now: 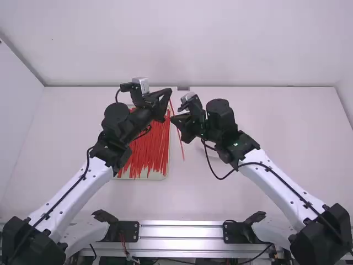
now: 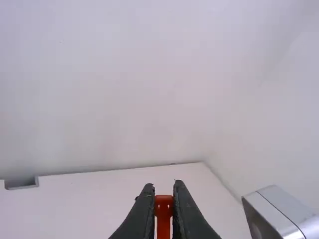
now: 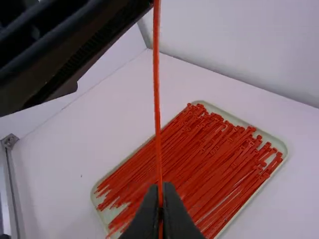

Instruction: Fasten the cable tie

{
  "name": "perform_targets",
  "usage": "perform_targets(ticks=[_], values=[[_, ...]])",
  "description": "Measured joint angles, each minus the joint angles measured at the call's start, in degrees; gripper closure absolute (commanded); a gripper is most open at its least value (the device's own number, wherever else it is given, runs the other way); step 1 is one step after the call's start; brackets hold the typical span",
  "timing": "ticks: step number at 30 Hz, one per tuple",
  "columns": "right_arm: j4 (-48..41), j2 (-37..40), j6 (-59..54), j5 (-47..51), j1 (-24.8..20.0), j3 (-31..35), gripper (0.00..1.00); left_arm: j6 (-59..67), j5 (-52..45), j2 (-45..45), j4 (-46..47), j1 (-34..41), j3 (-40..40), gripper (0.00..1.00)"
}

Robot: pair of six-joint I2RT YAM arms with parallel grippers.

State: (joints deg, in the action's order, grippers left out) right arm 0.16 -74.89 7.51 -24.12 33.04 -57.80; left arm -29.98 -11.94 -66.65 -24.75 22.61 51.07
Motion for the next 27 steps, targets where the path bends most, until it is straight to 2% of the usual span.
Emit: perform_targets(ticks=[2, 3, 5, 7, 9, 11, 19, 23, 27], values=[[-0.09, 0.00, 0.00, 0.00, 0.02, 0.00, 1.00, -0.02, 0.13, 0.02, 0.04, 0.00, 0.02, 0.98], [-0.09, 0.00, -0.02, 0.02, 0.02, 0.00, 1.00, 0.00, 0.15, 0.02, 0.04, 0.02, 0.00, 0.95], [-0.22, 0.00, -0.02, 0.07, 0.02, 0.00, 1.00, 0.39, 0.17, 0.02, 0.09, 0.00, 0.02, 0.80], [-0.55, 0.00, -0.07, 0.04, 0.00, 0.00, 1.00, 1.16, 0.44, 0.02, -0.20, 0.00, 0.00, 0.78], [-0.70, 0.00, -0.20, 0.00, -0.50, 0.00, 1.00, 3.50, 0.44, 0.02, -0.76, 0.00, 0.00, 0.70], [-0.72, 0.00, -0.24, 0.02, -1.33, 0.00, 1.00, 4.70, 0.61, 0.02, -0.76, 0.00, 0.02, 0.69], [1.84, 0.13, -0.33, -3.80, -8.72, 0.00, 1.00, 7.04, -4.63, 0.02, 4.68, -7.21, 1.75, 0.58], [6.05, 0.57, -0.37, -8.79, -12.94, 0.00, 1.00, 7.52, -11.30, -0.15, 7.06, -13.03, 6.60, 0.47], [8.87, 0.83, -0.37, -13.42, -16.17, -0.33, 1.00, 10.69, -21.16, -1.38, 7.96, -16.83, 10.82, 0.28]])
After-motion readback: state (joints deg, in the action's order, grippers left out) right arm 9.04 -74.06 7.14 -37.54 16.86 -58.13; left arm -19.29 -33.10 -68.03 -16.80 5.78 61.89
